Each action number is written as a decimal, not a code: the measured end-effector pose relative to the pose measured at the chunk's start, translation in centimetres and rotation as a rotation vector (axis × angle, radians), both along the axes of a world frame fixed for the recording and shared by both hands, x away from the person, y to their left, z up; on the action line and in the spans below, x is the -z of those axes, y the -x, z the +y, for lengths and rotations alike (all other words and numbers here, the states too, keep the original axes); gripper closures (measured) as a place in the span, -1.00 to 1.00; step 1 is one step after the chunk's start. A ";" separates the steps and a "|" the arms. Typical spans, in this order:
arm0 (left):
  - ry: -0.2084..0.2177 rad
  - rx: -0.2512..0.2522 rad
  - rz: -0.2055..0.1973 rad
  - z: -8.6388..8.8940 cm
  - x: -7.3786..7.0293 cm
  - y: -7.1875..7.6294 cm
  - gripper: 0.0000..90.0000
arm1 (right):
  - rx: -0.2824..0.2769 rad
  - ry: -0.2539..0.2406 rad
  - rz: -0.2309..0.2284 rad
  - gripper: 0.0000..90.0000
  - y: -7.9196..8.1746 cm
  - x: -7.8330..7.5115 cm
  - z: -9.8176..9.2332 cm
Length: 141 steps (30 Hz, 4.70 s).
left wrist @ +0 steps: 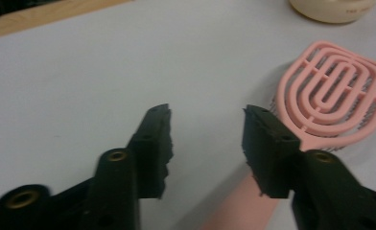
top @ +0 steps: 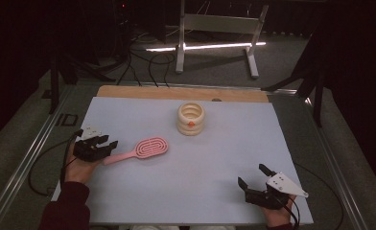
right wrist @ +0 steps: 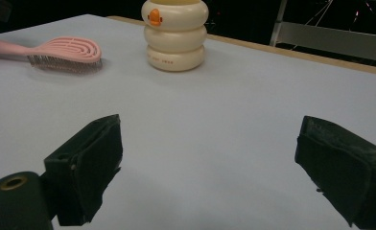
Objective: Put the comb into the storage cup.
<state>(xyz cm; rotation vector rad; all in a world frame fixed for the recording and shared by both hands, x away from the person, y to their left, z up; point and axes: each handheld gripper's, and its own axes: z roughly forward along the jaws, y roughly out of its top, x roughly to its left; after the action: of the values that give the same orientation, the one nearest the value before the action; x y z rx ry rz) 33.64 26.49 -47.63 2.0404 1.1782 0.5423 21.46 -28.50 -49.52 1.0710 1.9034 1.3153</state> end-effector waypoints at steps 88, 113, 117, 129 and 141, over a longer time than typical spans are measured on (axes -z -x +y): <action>0.145 -0.060 -0.206 -0.5 -1.3 9.1 -0.76 | -0.028 0.010 0.003 -0.80 -0.3 0.2 0.6; 0.171 -0.070 -0.353 0.2 -1.1 11.4 -1.00 | -0.071 -0.006 -0.009 -0.80 -1.3 0.1 0.6; 0.165 -0.066 -0.326 0.2 -0.9 11.1 -1.00 | -0.062 -0.008 -0.016 -0.80 -1.2 0.0 0.5; 0.116 -0.062 -0.219 -0.3 -1.3 10.1 -1.00 | -0.048 0.012 -0.009 -0.80 -1.0 0.3 0.4; 0.025 -0.036 -0.085 -1.7 -2.0 7.3 -1.00 | -0.049 0.029 -0.001 -0.80 -1.0 0.5 0.8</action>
<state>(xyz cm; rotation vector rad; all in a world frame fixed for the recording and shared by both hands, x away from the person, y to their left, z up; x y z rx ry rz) 26.38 24.83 -45.64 1.9588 1.1674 0.6230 22.46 -27.65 -50.02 1.0155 1.9537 1.3107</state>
